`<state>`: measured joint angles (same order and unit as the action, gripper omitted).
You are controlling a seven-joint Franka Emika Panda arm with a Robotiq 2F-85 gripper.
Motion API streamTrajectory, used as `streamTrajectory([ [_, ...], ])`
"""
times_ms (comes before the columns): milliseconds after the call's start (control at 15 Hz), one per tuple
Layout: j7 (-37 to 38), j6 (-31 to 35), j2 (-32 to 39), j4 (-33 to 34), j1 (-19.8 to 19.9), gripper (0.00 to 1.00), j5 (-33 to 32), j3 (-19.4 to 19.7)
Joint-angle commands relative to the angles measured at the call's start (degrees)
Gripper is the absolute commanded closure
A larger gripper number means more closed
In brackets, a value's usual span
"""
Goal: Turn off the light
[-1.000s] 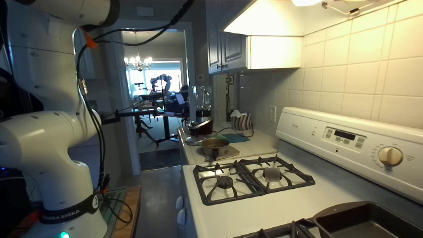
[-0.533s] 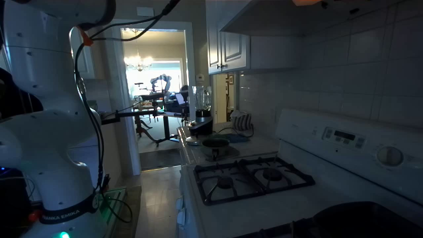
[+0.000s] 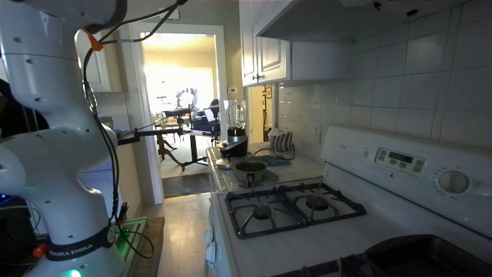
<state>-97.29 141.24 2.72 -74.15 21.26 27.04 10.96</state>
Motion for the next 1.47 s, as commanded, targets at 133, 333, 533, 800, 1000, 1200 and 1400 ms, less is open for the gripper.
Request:
streamTrajectory([
  [133, -13.5, 6.0, -2.6, -5.7, -0.7, 0.97, 6.3, -1.3],
  [333, -19.3, 7.9, -3.3, -7.1, -0.8, 0.97, 9.1, -1.5],
  [533, -23.9, 9.3, -3.8, -8.1, -1.1, 0.97, 11.6, -1.6],
  [800, -27.6, 11.1, -4.2, -9.0, -1.3, 0.96, 14.4, -1.6],
  [1000, -29.3, 12.4, -4.5, -9.6, -1.5, 0.58, 15.8, -1.8],
  [1200, -30.8, 14.2, -4.6, -9.8, -1.9, 0.44, 17.1, -2.2],
  [1400, -32.1, 15.8, -4.6, -9.8, -2.3, 0.23, 18.2, -2.7],
])
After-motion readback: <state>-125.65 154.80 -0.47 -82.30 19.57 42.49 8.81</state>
